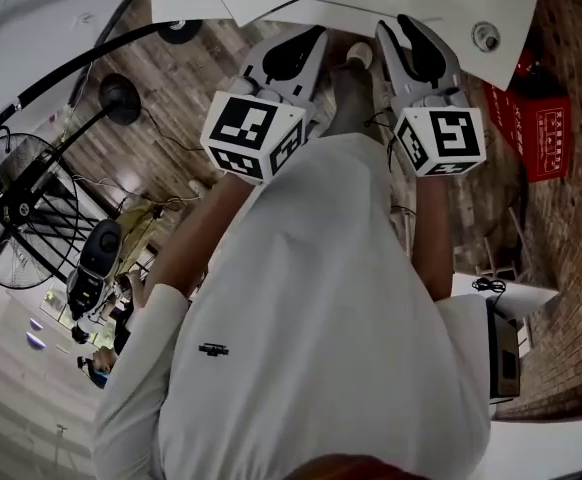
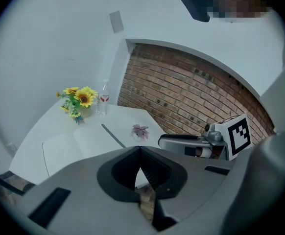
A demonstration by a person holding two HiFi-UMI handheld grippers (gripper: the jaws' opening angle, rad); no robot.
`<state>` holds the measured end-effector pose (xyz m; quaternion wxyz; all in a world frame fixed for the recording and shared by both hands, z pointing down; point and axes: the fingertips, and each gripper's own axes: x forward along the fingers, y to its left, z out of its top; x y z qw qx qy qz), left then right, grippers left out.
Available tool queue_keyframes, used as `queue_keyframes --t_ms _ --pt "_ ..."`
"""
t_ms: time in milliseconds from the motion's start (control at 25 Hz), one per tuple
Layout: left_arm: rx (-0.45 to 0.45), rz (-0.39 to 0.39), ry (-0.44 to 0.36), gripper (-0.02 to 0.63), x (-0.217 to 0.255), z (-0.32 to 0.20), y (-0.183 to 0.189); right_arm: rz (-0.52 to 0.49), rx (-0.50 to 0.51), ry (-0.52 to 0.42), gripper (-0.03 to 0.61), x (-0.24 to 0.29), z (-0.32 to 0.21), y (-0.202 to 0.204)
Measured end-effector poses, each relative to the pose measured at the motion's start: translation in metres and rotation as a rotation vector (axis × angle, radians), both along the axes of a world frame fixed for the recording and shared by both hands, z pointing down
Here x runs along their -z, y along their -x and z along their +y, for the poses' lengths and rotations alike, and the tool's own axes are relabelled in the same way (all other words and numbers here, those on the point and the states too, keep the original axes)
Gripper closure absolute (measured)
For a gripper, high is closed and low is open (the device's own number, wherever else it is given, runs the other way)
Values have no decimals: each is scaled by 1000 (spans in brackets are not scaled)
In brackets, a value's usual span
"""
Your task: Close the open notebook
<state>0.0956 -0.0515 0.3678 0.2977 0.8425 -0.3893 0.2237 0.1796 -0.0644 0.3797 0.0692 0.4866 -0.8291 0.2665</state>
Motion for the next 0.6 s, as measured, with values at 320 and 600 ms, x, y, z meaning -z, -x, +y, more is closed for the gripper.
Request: queue_keyframes --t_ms 320,600 --pt "15 -13 31 604 -20 -24 4 -13 15 61 428 -25 -21 9" --pt "32 -25 58 604 -41 -42 8 -43 -19 119 386 -53 -39 9"
